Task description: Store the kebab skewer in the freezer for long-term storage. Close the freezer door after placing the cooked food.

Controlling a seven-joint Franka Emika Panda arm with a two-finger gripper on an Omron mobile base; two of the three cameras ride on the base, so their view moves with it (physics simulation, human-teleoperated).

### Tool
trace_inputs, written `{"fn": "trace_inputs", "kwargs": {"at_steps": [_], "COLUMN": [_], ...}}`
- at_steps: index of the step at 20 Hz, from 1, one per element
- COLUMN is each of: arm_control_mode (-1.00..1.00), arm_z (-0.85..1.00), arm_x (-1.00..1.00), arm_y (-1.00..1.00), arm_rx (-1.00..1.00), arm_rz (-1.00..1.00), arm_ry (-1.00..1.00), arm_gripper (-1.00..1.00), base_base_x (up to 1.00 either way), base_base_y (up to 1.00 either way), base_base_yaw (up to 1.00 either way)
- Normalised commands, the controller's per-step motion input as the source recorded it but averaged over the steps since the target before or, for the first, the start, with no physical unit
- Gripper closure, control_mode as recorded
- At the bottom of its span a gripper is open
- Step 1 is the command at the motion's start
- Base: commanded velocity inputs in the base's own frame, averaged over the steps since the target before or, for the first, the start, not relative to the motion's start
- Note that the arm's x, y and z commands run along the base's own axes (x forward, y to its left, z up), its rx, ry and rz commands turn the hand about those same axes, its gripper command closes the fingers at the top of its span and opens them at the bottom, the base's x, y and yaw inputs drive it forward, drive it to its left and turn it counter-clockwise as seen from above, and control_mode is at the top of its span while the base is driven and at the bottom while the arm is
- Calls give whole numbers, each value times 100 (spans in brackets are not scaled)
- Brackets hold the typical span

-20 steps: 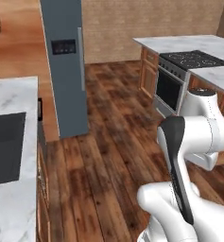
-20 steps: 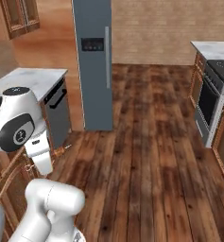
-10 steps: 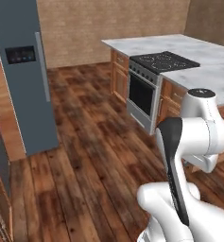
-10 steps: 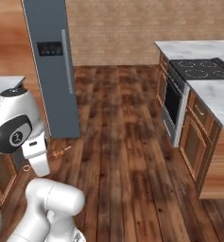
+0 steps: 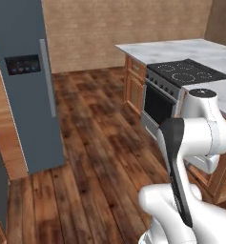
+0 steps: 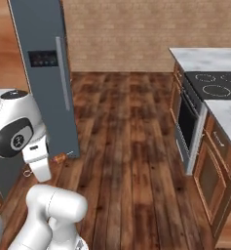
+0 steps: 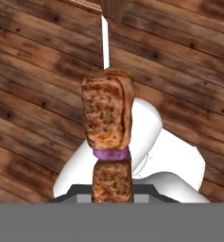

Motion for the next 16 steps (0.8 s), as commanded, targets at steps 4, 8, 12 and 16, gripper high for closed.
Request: {"fn": "trace_inputs", "kwargs": {"at_steps": [4,8,12,16], "arm_control_mode": [100,100,100,100], "arm_z": [0,0,0,0], "arm_x": [0,0,0,0], "arm_y": [0,0,0,0], "arm_rx": [0,0,0,0], "arm_rz": [0,0,0,0], "arm_ry": [0,0,0,0], "arm_gripper": [100,100,100,100], "base_base_x": [100,100,100,86], "base_base_y": [-5,-31,-39,-41], "base_base_yaw": [14,16,17,17]}}
